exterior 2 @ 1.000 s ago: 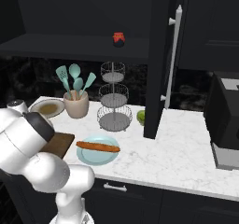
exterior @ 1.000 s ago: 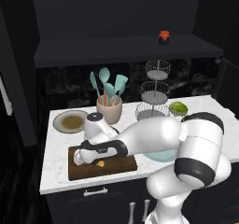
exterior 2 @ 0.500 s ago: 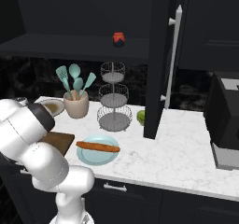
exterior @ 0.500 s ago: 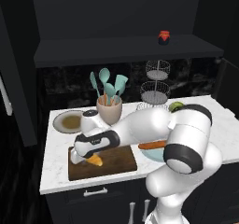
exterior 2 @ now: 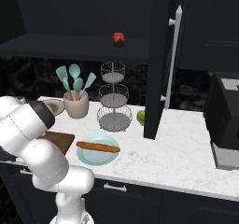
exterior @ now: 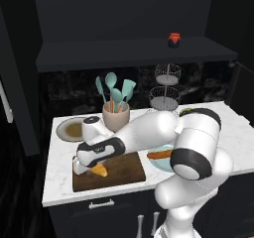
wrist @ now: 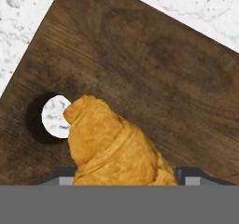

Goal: From the different types of pastries on the counter, select a croissant and place it on the cutting board. Then retrieve a jar of jam from the cabinet and place it alongside the croissant on the cutting board.

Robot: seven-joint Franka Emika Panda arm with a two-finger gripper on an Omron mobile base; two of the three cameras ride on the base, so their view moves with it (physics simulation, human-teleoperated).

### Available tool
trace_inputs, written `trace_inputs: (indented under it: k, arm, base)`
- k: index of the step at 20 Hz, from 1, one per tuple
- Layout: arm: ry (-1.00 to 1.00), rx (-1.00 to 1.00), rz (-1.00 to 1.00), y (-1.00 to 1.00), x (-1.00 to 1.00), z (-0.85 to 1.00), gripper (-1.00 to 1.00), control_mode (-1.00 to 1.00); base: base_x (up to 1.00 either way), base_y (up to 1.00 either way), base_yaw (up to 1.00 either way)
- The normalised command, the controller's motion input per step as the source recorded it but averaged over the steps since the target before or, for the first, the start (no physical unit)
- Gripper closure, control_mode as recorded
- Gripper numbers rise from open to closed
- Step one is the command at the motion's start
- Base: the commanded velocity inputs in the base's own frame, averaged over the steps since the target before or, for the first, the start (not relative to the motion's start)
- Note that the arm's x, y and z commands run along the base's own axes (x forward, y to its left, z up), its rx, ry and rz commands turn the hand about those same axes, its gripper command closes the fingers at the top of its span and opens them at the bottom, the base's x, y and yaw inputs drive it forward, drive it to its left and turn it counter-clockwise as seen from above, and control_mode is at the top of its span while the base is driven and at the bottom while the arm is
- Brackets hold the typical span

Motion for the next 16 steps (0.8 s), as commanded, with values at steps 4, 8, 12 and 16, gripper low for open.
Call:
trace_inputs:
  k: [4, 8, 12, 16]
  arm:
    - [0.0, 0.0, -0.02, -0.03, -0.24, 0.14, -1.0, -1.0]
    - [0.0, 0.0, -0.06, -0.16, -0.15, 0.32, -1.0, -1.0]
    - [-0.04, 0.0, -0.06, -0.34, -0.19, 0.5, -1.0, -1.0]
    - [-0.17, 0.0, -0.1, -0.56, -0.52, 0.48, -1.0, -1.0]
  base:
    - [0.0, 0.0, 0.0]
    - [0.0, 0.0, 0.0]
    - [0.0, 0.0, 0.0]
    - [0.0, 0.0, 0.0]
